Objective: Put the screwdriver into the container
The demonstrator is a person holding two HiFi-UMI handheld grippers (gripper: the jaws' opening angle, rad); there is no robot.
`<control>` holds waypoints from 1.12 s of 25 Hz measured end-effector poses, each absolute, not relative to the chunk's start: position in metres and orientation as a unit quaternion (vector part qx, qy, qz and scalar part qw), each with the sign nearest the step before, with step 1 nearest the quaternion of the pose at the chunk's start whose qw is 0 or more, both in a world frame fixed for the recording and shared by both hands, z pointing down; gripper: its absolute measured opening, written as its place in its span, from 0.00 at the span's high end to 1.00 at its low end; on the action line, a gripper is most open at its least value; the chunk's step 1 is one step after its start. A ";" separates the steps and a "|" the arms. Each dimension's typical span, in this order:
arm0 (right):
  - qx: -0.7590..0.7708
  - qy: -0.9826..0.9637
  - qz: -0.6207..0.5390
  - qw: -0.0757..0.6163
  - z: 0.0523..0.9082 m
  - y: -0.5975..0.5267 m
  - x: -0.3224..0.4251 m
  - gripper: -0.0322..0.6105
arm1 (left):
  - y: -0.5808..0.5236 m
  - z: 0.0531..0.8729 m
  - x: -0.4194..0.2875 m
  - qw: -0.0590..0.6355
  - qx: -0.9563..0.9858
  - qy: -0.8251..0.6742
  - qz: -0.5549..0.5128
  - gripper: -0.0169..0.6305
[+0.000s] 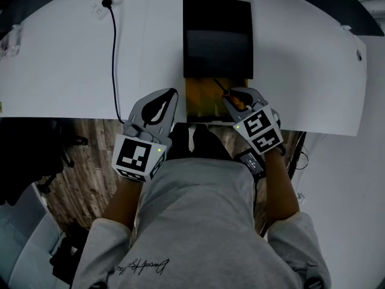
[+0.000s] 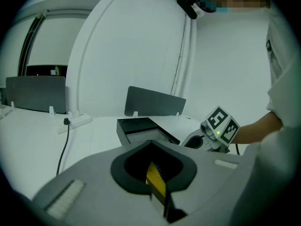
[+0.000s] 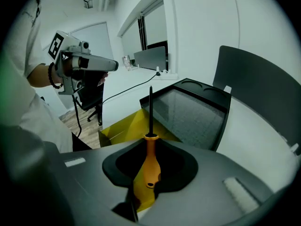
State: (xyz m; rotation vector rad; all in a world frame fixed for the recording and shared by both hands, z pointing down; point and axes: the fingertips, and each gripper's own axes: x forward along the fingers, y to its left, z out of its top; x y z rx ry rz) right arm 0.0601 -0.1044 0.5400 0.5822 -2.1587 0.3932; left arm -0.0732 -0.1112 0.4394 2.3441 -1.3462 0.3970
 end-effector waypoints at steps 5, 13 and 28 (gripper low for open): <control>0.221 -0.855 0.153 0.444 0.554 -0.100 0.060 0.82 | -0.107 0.443 -0.076 0.205 0.839 -0.482 0.145 0.97; 0.210 -0.847 0.148 0.466 0.572 -0.096 0.057 0.82 | -0.103 0.447 -0.083 0.207 0.840 -0.480 0.148 0.97; 0.168 -0.827 0.132 0.520 0.589 -0.094 0.046 0.82 | -0.102 0.451 -0.090 0.209 0.840 -0.478 0.151 0.97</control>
